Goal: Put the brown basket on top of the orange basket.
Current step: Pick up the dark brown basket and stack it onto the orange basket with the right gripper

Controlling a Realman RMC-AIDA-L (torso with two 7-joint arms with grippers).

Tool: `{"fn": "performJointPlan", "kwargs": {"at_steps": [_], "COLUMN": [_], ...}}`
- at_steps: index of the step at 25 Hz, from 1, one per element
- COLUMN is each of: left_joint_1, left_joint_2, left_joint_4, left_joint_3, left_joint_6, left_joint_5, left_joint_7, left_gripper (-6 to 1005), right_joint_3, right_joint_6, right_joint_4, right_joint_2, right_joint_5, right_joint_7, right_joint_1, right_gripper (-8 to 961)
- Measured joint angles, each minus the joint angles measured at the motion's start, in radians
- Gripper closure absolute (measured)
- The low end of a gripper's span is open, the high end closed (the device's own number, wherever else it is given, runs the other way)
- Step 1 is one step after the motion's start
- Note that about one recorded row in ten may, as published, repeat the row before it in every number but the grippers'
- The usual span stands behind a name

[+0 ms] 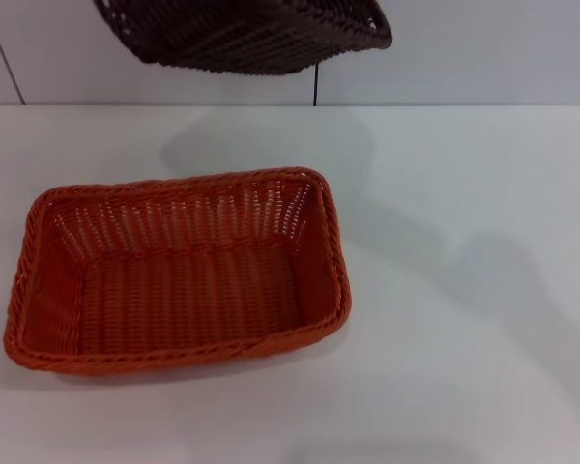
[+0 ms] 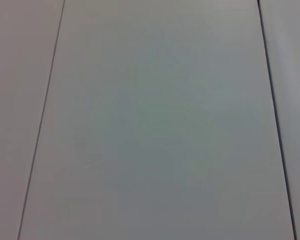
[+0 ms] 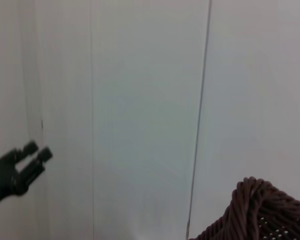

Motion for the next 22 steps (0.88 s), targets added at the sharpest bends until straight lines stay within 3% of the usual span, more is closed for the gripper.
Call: {"fn": "performJointPlan", "kwargs": {"at_steps": [7, 8, 9, 14, 15, 22], "left_joint_1": [0.0, -0.001, -0.002, -0.001, 0.001, 0.005], "left_joint_2": [0.003, 0.004, 0.005, 0.007, 0.008, 0.009], "left_joint_4": [-0.001, 0.001, 0.002, 0.002, 0.002, 0.002], "left_joint_3": [-0.002, -0.007, -0.008, -0.003, -0.002, -0.001], "left_joint_6": [-0.016, -0.028, -0.028, -0.035, -0.039, -0.066], "left_joint_5": [0.0, -0.005, -0.007, -0.008, -0.008, -0.009], "left_joint_7": [0.001, 0.001, 0.001, 0.001, 0.001, -0.004], "left_gripper": [549, 549, 549, 549, 549, 549], "right_joint_3": [0.009, 0.014, 0.014, 0.024, 0.024, 0.042], "right_joint_6": [0.086, 0.093, 0.093, 0.1, 0.1, 0.074], "right_joint_4": [0.229, 0.292, 0.292, 0.503, 0.503, 0.787], "right_joint_2": [0.005, 0.005, 0.005, 0.005, 0.005, 0.013], "right_joint_5": [-0.049, -0.051, -0.051, -0.062, -0.062, -0.057], "right_joint_7": [0.012, 0.013, 0.013, 0.023, 0.023, 0.018], "right_joint_1": [0.199, 0.264, 0.264, 0.466, 0.466, 0.692], "right_gripper": [764, 764, 764, 765, 765, 765]}}
